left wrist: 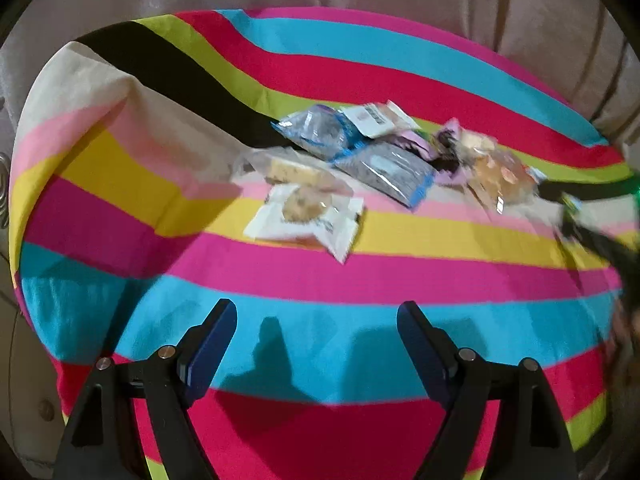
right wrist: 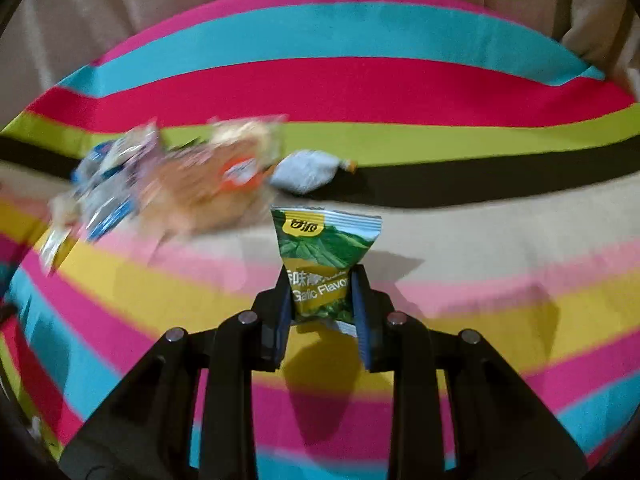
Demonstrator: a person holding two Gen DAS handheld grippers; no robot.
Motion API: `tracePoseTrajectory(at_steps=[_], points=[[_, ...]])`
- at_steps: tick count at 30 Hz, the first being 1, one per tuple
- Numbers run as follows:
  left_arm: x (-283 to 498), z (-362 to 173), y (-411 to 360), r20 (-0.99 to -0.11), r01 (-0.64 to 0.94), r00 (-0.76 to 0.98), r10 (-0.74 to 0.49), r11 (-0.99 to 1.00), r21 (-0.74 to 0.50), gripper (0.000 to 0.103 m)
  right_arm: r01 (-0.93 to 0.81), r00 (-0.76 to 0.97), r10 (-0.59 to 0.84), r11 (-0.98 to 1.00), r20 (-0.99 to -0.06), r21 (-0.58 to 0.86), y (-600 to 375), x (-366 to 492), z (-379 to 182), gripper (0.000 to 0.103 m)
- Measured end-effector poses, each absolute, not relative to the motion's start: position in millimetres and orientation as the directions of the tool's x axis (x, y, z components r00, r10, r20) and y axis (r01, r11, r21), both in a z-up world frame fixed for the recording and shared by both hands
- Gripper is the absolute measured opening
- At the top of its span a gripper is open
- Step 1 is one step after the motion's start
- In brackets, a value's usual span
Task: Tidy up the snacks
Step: 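Grasp the white round-cookie packet with the left tool while the right tool grasps the green chip packet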
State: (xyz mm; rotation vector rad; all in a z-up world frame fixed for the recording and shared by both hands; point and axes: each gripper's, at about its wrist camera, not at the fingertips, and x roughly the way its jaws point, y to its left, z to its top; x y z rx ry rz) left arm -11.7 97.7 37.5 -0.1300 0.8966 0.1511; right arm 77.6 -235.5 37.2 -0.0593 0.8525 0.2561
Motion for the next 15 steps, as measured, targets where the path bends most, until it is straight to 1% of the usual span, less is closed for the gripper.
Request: tracePoseTrajectory(at_steps=[2, 4, 5, 6, 7, 9, 13, 14, 15], points=[[2.2, 31.7, 100.7, -0.798, -0.212, 0.597, 0.081, 0.975, -0.059, 0.083, -0.276, 0.624, 0.228, 0.959, -0.747, 0.062, -235.7, 53.7, 40.5, 0.031], [15.5, 28.5, 105.8, -0.804, -0.243, 0.591, 0.065, 0.965, -0.1, 0.083, -0.28, 0.613, 0.247, 0.956, -0.751, 0.086, -239.6, 32.6, 40.2, 0.031], [26.6, 27.7, 108.3, -0.807, -0.268, 0.588, 0.053, 0.954, -0.133, 0.083, -0.282, 0.593, 0.274, 0.951, -0.757, 0.124, -241.3, 25.6, 36.2, 0.031], [36.8, 27.3, 108.2, -0.81, -0.28, 0.584, 0.062, 0.951, -0.128, 0.084, -0.282, 0.584, 0.288, 0.949, -0.759, 0.143, -242.4, 19.3, 34.9, 0.031], [48.4, 26.3, 106.9, -0.817, -0.296, 0.567, 0.108, 0.952, -0.08, 0.084, -0.277, 0.584, 0.291, 0.949, -0.758, 0.151, -238.6, 17.9, 33.7, 0.031], [74.0, 22.2, 106.4, -0.836, -0.347, 0.494, 0.24, 0.936, 0.063, 0.084, -0.275, 0.582, 0.307, 0.946, -0.753, 0.172, -238.5, 6.6, 34.5, 0.031], [95.2, 19.3, 118.2, -0.851, -0.37, 0.484, 0.203, 0.929, 0.011, 0.084, -0.289, 0.576, 0.328, 0.939, -0.749, 0.189, -239.1, -3.6, 39.1, 0.031], [100.8, 15.1, 122.5, -0.858, -0.385, 0.477, 0.192, 0.923, -0.007, 0.085, -0.29, 0.574, 0.335, 0.936, -0.747, 0.198, -241.1, -5.5, 41.1, 0.032], [105.7, 10.4, 124.9, -0.86, -0.39, 0.475, 0.189, 0.921, -0.013, 0.096, -0.287, 0.573, 0.336, 0.937, -0.747, 0.201, -242.4, -8.7, 42.2, 0.032]])
